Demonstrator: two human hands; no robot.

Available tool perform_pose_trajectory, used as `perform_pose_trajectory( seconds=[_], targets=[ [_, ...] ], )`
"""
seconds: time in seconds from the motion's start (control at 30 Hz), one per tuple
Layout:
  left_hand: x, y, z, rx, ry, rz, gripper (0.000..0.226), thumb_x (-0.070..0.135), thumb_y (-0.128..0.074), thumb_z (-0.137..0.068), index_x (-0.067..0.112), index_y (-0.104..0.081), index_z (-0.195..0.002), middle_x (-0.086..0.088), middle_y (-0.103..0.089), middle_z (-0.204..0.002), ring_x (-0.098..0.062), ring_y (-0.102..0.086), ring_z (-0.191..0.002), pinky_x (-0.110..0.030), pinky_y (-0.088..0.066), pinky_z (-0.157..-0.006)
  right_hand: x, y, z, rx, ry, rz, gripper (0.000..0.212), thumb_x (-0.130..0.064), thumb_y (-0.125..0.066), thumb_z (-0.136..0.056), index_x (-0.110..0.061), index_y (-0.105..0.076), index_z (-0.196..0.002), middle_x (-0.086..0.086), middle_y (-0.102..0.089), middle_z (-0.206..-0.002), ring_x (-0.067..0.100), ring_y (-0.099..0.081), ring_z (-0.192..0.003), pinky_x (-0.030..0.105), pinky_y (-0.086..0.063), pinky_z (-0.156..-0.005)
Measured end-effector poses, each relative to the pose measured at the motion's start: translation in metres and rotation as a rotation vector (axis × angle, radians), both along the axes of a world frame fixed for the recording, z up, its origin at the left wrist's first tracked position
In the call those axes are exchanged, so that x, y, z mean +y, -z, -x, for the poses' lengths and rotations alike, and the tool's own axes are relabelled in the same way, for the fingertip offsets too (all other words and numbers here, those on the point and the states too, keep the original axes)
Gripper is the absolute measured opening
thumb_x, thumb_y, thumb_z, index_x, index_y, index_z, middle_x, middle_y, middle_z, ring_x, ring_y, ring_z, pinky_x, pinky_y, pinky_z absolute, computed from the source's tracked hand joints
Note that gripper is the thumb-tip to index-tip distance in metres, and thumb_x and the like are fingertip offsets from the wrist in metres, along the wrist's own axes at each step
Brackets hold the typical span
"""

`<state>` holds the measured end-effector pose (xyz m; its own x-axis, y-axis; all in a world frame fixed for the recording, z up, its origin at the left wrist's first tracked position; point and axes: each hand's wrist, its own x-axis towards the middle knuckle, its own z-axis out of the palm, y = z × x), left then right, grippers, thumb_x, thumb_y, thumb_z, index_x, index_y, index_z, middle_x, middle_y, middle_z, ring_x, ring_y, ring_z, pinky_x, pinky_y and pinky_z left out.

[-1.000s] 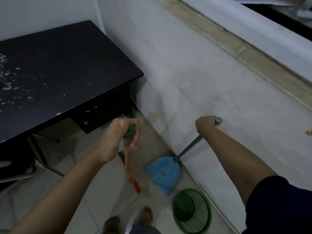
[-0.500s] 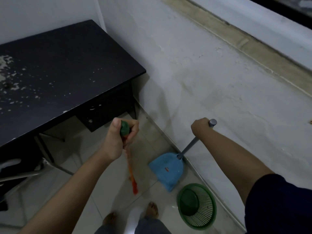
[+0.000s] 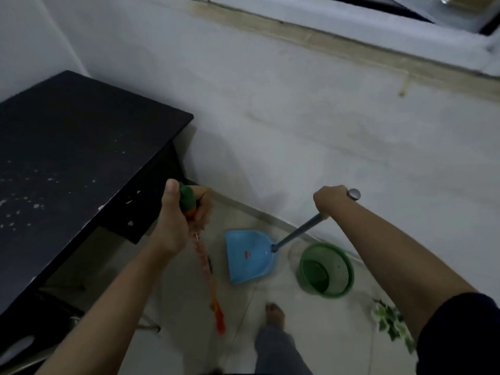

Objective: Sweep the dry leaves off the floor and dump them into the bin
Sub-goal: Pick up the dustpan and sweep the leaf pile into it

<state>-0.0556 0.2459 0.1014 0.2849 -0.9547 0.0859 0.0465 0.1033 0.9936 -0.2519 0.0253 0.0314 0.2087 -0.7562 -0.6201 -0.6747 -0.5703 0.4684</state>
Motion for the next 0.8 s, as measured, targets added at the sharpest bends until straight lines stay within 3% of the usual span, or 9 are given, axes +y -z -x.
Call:
perform_pose_trajectory(
  seconds=[0.17,0.37,0.53,0.63,0.8],
  targets=[
    [0.049,-0.009,0.011,-0.031,0.144,0.030,0.073,0.098,-0.027,-0.058,0.028,-0.038,-0.041,0.010,-0.034,-0.034,0.000,-0.024,-0.032,-0.011,-0.018,-0.040,0.082,-0.010,0.040,-0.011,0.107,0.017,0.024,-0.011,-0.048,-0.089,-0.009,-0.059,-0.110,0.000,-0.049,-0.083,0.021,-0.051,-0.082,0.030,-0.038,-0.073],
    [0.080,-0.019,0.044,0.002,0.280,0.027,0.079,0.097,-0.035,-0.056,0.020,-0.038,-0.041,0.000,-0.029,-0.035,-0.003,-0.026,-0.029,-0.009,-0.020,-0.038,0.166,-0.028,0.099,-0.026,0.243,0.000,0.023,-0.016,-0.053,-0.090,-0.008,-0.057,-0.112,0.003,-0.048,-0.095,0.022,-0.052,-0.090,0.031,-0.038,-0.077],
    [0.097,-0.027,0.096,0.020,0.419,0.014,0.073,0.097,-0.040,-0.052,0.026,-0.040,-0.039,0.010,-0.029,-0.034,-0.001,-0.025,-0.029,-0.010,-0.019,-0.038,0.233,-0.039,0.179,-0.030,0.366,0.034,0.027,-0.019,-0.056,-0.088,-0.008,-0.059,-0.112,0.002,-0.052,-0.094,0.021,-0.052,-0.085,0.031,-0.040,-0.074],
    [0.110,-0.030,0.144,-0.003,0.514,0.019,0.074,0.097,-0.039,-0.054,0.024,-0.041,-0.040,0.011,-0.030,-0.034,-0.001,-0.023,-0.029,-0.009,-0.020,-0.038,0.280,-0.050,0.237,-0.035,0.471,0.007,0.033,-0.022,-0.060,-0.086,-0.009,-0.057,-0.116,0.004,-0.057,-0.104,0.023,-0.057,-0.097,0.032,-0.041,-0.079],
    [0.145,-0.038,0.253,-0.054,0.691,0.049,0.076,0.097,-0.035,-0.056,0.023,-0.040,-0.038,0.009,-0.029,-0.034,-0.001,-0.022,-0.029,-0.009,-0.019,-0.037,0.369,-0.068,0.349,-0.051,0.638,0.025,0.020,-0.024,-0.061,-0.086,-0.009,-0.049,-0.086,0.000,-0.042,-0.069,0.021,-0.051,-0.077,0.032,-0.042,-0.075]
  ],
)
